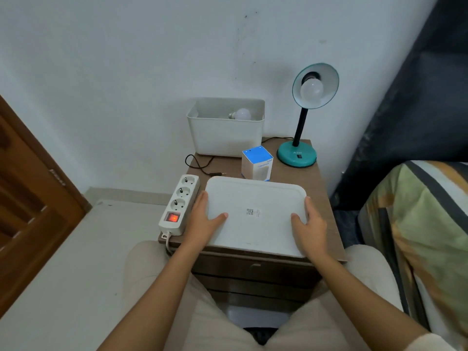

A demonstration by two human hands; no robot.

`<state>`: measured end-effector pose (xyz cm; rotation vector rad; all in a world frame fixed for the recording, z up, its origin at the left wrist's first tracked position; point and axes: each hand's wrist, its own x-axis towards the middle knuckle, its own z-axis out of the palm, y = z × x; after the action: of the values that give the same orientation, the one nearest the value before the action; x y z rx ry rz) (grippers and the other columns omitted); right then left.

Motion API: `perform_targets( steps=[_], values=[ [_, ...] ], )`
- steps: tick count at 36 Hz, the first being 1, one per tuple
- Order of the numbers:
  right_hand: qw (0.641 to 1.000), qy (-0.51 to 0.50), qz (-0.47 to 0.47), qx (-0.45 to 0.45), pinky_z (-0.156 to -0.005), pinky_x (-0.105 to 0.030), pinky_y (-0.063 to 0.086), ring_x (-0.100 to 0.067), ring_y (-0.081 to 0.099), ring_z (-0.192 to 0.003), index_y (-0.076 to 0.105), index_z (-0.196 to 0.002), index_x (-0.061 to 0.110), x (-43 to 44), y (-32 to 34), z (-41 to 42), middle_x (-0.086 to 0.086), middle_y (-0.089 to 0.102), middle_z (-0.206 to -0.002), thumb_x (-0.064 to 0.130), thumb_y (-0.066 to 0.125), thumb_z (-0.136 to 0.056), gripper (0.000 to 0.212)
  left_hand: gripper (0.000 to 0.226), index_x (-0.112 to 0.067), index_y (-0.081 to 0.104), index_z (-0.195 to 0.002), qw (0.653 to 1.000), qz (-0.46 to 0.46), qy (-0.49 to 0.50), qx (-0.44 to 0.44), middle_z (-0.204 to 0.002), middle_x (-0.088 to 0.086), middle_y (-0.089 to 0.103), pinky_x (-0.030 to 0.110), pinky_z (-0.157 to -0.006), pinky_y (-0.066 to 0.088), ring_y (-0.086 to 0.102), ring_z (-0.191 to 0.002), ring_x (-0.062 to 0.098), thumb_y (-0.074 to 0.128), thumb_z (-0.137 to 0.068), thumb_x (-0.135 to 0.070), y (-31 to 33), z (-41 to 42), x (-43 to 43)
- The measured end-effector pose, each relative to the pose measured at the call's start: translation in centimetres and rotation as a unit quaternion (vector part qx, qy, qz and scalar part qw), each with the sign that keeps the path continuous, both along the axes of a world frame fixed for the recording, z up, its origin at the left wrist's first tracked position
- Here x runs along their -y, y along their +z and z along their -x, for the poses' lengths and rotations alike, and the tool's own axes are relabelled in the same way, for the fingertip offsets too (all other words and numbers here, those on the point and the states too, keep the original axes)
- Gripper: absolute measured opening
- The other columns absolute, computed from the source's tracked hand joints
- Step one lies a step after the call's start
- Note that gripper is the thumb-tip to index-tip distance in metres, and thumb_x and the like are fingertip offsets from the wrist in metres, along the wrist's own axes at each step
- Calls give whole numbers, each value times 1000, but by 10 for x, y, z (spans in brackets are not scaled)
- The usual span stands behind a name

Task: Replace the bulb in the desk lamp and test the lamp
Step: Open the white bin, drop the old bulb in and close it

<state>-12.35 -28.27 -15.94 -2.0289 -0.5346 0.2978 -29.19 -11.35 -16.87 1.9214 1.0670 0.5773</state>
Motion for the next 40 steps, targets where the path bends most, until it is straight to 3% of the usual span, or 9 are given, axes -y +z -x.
perform_targets(
  steps=[8, 14, 22, 28, 30, 32, 37, 40],
  values=[
    [997, 26, -48, 46, -107, -38, 36, -25, 44, -129, 25, -146, 14, -26, 75, -13, -8, 41, -146, 16, 51, -93, 59, 79, -12, 24, -147, 998, -39, 16, 48, -155, 3, 23, 29, -113, 19, 24, -141, 19, 69, -83, -24, 66, -9, -23],
    [995, 53, -76, 44, -109, -28, 28, -25, 38, -134, 31, -143, 9, -86, 117, -43, -10, 40, -146, 8, 53, -91, 57, 79, -9, 27, -145, 996, -36, 37, 72, -154, 5, 27, 30, -113, 22, 28, -140, 21, 71, -81, -21, 107, -34, -79],
    [993, 90, -59, 46, -105, -25, 27, -26, 38, -132, 32, -141, 3, -186, 137, -93, -14, 40, -144, 6, 51, -90, 55, 74, -9, 28, -144, 996, -13, 56, 67, -150, 7, 32, 29, -104, 29, 35, -135, 23, 69, -83, -19, 131, -79, -167],
    [995, 93, -43, 19, -112, -30, 24, -27, 32, -137, 27, -143, 3, -249, 136, -128, -14, 34, -149, 8, 50, -91, 57, 64, -8, 35, -140, 997, 9, 55, 60, -145, 7, 38, 22, -90, 30, 40, -127, 21, 66, -85, -18, 135, -112, -227],
    [995, 90, -37, 19, -104, -22, 30, -29, 38, -132, 32, -139, -2, -264, 135, -137, -17, 40, -144, 7, 49, -91, 51, 59, -6, 38, -138, 997, 7, 52, 54, -143, 9, 40, 21, -88, 29, 42, -123, 18, 65, -87, -17, 134, -123, -243],
    [995, 88, -34, 25, -84, -16, 34, -30, 48, -116, 43, -128, -5, -277, 134, -144, -17, 51, -127, 4, 47, -91, 39, 56, -4, 40, -136, 997, 8, 56, 44, -142, 10, 42, 21, -87, 28, 42, -124, 19, 64, -87, -18, 132, -134, -258],
    [995, 89, -39, 28, -72, -26, 41, -23, 55, -89, 53, -100, 4, -298, 118, -165, -9, 58, -101, 7, 47, -87, 15, 68, -7, 31, -143, 998, 12, 57, 15, -150, 8, 34, 29, -104, 29, 35, -136, 23, 65, -86, -25, 124, -154, -283],
    [995, 92, -35, 22, -59, -22, 39, -20, 53, -82, 53, -95, 2, -305, 114, -173, -6, 57, -92, 8, 46, -87, 12, 58, -3, 38, -137, 998, -30, 48, -24, -145, 11, 40, 23, -92, 30, 40, -131, 23, 62, -88, -24, 119, -164, -289]
  ],
)
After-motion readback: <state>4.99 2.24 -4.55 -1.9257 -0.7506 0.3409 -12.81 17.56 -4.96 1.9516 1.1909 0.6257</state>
